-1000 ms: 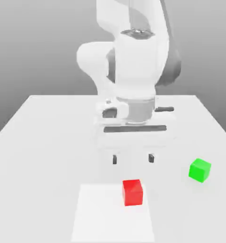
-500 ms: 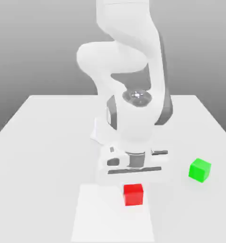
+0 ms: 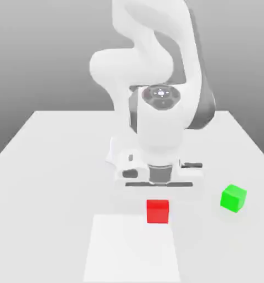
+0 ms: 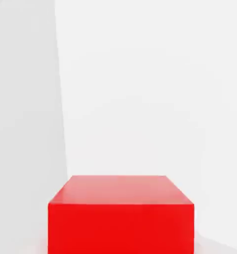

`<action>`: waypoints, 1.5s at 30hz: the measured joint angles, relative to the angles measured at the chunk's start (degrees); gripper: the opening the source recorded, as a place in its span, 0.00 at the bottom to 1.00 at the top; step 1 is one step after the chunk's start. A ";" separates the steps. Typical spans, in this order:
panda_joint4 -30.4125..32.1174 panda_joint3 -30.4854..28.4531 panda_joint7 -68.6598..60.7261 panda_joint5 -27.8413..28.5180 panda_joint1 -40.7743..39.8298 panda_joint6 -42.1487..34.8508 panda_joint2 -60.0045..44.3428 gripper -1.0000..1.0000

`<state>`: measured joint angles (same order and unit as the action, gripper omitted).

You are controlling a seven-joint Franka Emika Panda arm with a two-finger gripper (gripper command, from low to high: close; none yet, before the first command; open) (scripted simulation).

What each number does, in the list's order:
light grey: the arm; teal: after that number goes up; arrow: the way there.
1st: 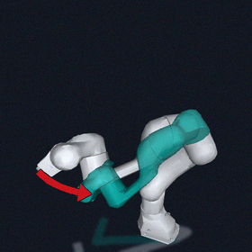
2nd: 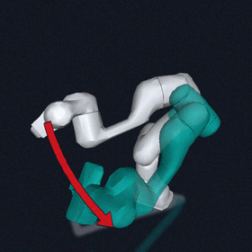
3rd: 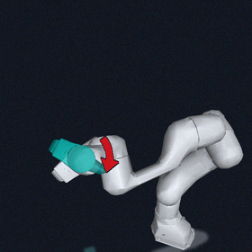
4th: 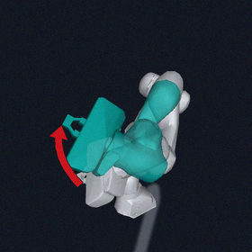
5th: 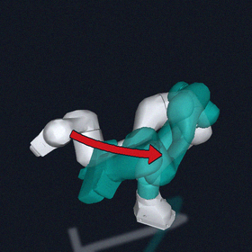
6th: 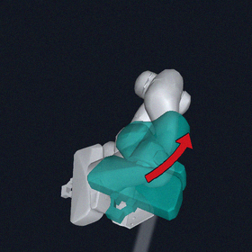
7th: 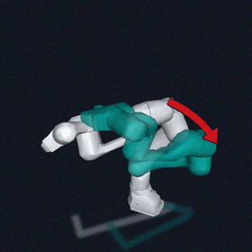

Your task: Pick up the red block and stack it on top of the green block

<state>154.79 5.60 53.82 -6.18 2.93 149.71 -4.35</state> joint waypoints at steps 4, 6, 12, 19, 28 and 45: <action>-3.61 -0.60 4.70 -0.13 -0.15 -4.91 -2.50 0.00; -5.24 -0.98 7.02 0.04 -0.14 -7.08 -3.52 0.00; -9.09 -2.12 14.94 1.36 0.89 -12.59 -6.80 0.00; -11.38 -3.34 26.49 4.83 4.12 -16.89 -10.86 0.00; -14.18 -5.23 42.09 9.87 9.19 -21.96 -12.62 0.00; -14.98 -3.37 71.36 15.19 19.99 -25.09 -6.50 0.00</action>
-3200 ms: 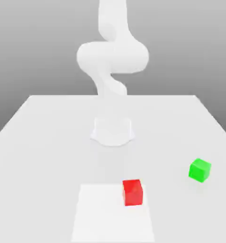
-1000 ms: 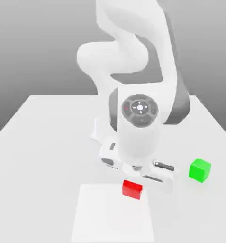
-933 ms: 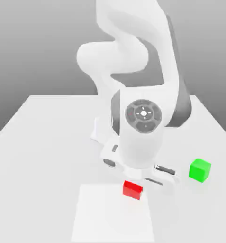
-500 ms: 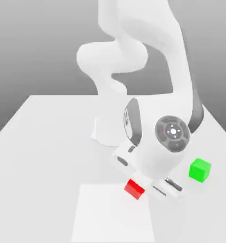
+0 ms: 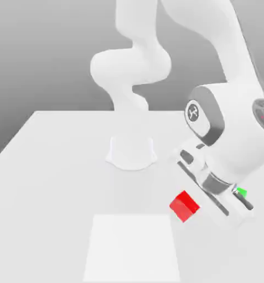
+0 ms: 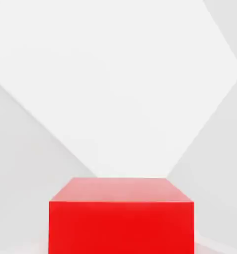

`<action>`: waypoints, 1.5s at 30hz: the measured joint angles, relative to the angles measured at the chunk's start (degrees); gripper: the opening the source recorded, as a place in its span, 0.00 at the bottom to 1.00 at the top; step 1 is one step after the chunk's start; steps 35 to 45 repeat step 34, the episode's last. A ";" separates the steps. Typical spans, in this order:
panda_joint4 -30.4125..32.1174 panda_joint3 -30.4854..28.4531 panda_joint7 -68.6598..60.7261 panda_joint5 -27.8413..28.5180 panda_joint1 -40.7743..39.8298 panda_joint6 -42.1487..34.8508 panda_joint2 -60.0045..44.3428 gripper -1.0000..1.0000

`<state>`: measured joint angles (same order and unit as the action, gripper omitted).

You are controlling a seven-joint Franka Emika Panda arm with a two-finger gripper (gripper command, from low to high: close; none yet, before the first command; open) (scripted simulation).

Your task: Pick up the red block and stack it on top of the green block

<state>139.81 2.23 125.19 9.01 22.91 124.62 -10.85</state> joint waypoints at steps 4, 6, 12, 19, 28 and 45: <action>4.40 1.76 7.10 -1.25 2.45 5.39 1.17 0.00; 6.64 2.59 10.54 -1.72 3.64 8.49 1.92 0.00; 13.28 5.04 20.25 -2.47 7.02 19.03 4.75 0.00; 18.69 8.16 23.79 -6.83 12.78 26.81 12.68 0.00; 20.40 9.70 24.90 -8.77 15.68 35.69 10.90 0.00; 19.94 7.78 26.99 -4.90 15.87 40.77 5.20 1.00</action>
